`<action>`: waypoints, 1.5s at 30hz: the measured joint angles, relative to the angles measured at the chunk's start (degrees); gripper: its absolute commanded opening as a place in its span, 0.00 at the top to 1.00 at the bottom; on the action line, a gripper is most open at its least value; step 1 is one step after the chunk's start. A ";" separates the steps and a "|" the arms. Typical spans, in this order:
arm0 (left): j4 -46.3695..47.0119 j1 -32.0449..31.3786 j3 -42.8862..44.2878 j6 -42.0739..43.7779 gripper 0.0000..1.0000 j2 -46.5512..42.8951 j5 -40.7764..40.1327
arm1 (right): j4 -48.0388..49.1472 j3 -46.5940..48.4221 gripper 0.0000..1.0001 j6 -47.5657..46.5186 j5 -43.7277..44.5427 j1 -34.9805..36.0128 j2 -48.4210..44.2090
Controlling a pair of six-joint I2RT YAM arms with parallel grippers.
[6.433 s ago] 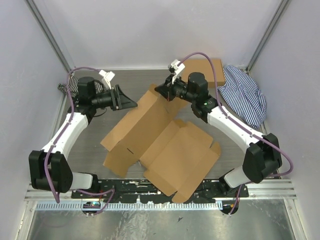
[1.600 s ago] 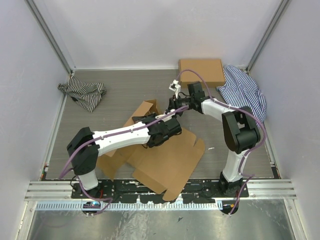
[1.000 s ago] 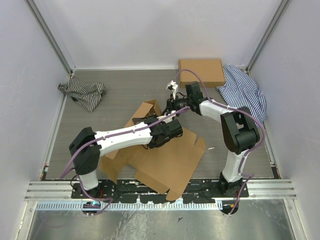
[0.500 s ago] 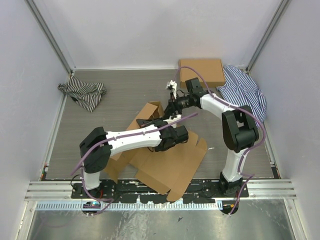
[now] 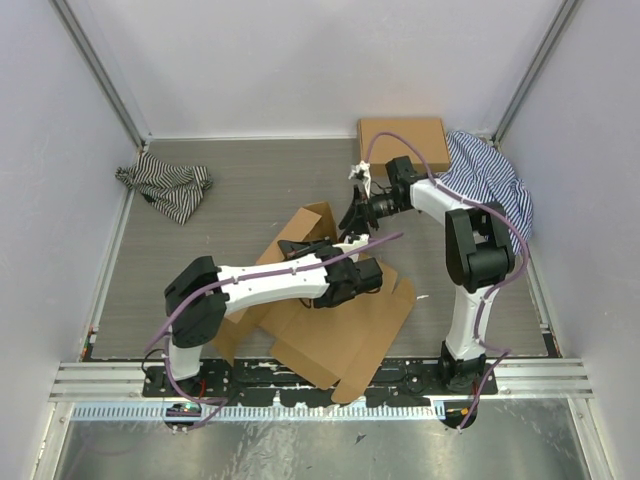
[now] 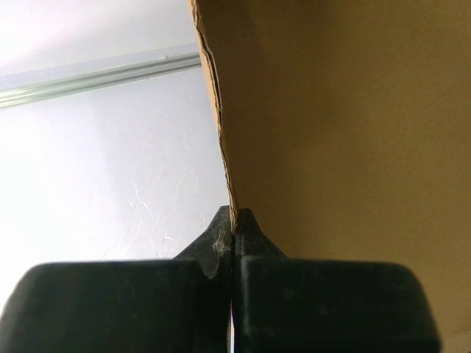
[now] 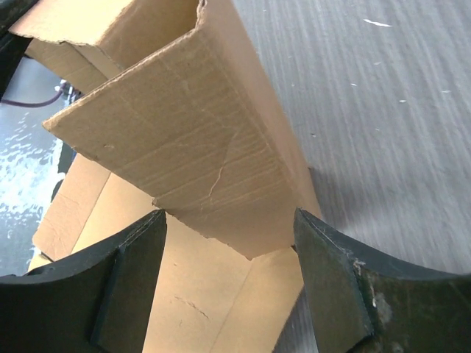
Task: Fold the paper box
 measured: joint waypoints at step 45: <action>-4.15 -2.21 1.62 -2.12 1.00 1.73 -0.57 | 30.05 -13.00 0.23 24.13 15.17 6.78 -8.55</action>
